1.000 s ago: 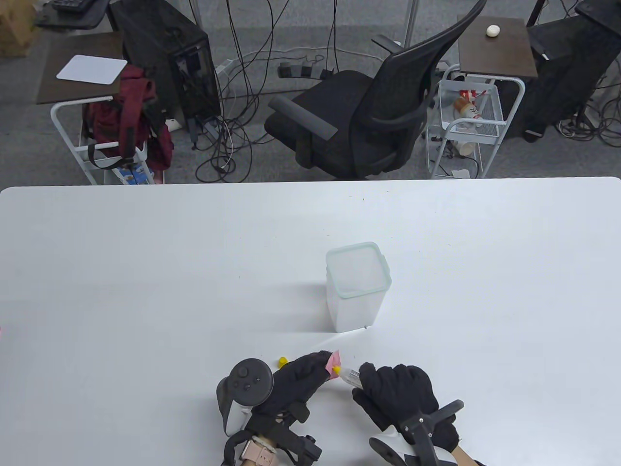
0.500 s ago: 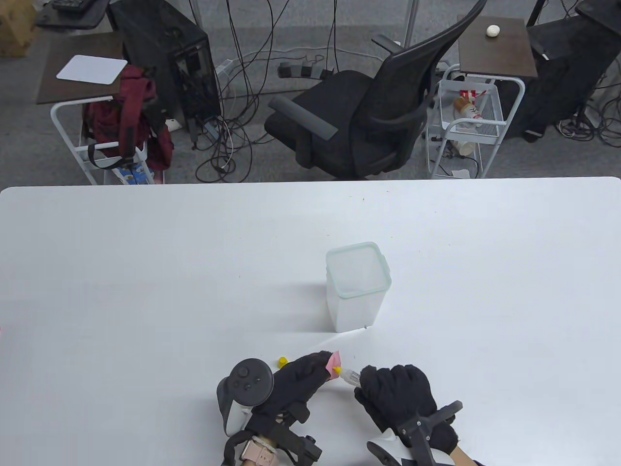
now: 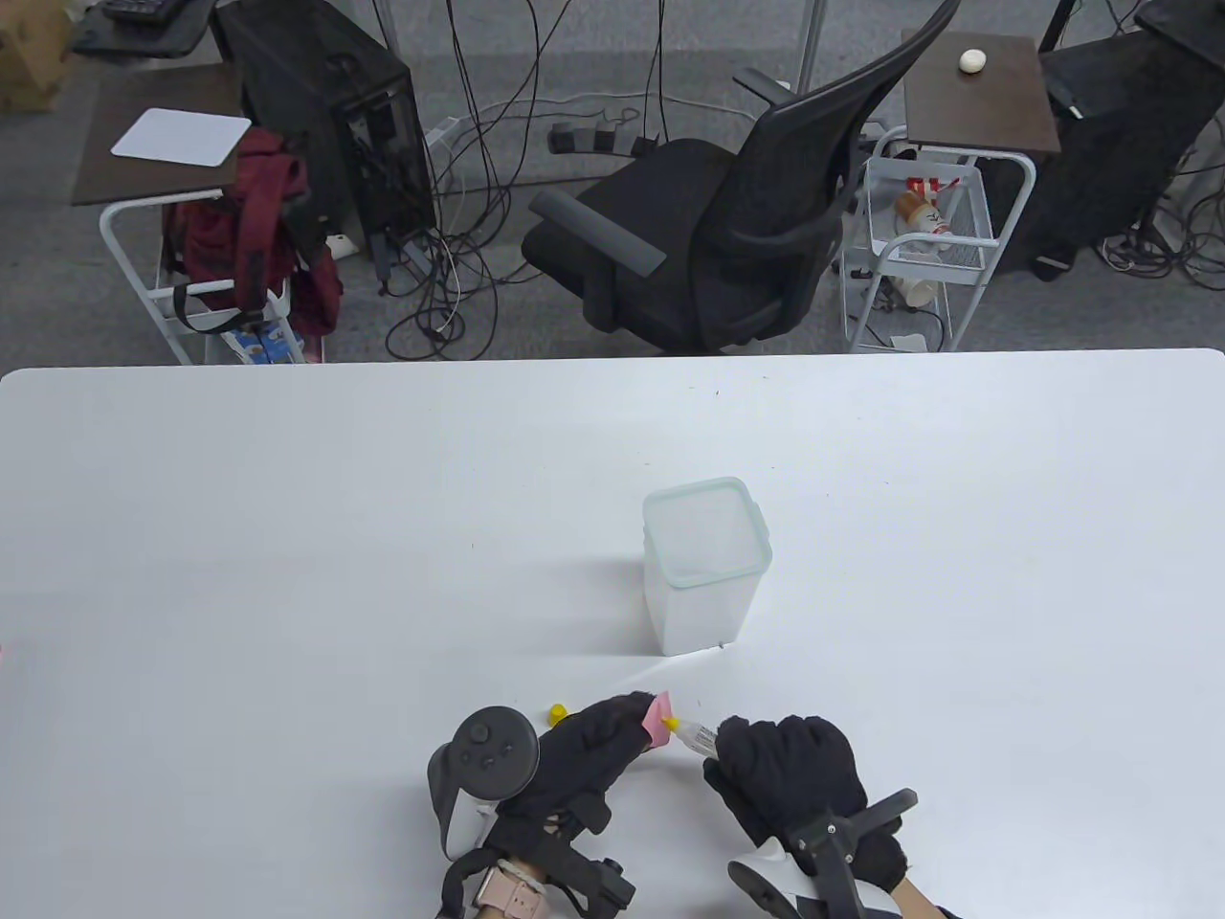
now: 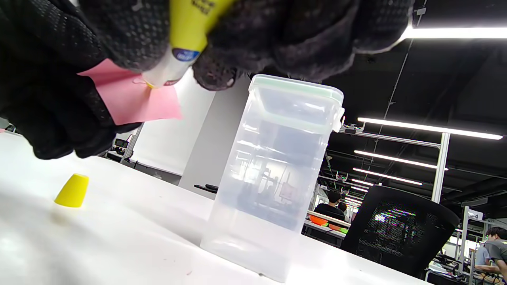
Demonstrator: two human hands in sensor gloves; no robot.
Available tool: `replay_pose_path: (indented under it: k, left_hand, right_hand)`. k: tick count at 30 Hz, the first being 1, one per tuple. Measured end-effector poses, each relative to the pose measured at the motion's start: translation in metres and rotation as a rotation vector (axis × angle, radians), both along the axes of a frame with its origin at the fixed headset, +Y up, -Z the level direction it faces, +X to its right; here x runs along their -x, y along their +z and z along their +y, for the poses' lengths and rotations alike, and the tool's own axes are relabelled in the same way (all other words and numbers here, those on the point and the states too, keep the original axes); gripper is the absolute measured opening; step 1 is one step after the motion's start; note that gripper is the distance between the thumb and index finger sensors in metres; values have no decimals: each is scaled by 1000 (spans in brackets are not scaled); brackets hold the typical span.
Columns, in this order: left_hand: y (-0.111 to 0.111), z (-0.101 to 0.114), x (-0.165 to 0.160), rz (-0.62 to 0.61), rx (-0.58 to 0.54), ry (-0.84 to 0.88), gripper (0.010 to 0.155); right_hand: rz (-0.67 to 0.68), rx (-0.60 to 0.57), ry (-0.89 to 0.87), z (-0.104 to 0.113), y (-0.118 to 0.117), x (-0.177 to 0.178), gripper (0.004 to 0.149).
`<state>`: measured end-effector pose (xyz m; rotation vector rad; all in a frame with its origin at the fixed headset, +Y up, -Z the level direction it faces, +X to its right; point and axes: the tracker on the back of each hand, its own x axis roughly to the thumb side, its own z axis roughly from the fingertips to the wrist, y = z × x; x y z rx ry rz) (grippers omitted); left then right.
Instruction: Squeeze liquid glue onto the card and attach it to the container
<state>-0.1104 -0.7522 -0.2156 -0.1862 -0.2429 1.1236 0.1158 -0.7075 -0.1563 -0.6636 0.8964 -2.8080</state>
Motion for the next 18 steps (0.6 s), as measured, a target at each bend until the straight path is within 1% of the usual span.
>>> replay_pose_path:
  k: [10,18]
  left_hand:
    - [0,-1,-1,-13,6,-1,43]
    - [0,0,1,0,3,2,43]
  right_hand:
    - [48,4,20,-2,4,6,47]
    - [17,0,15,-1,2,3,47]
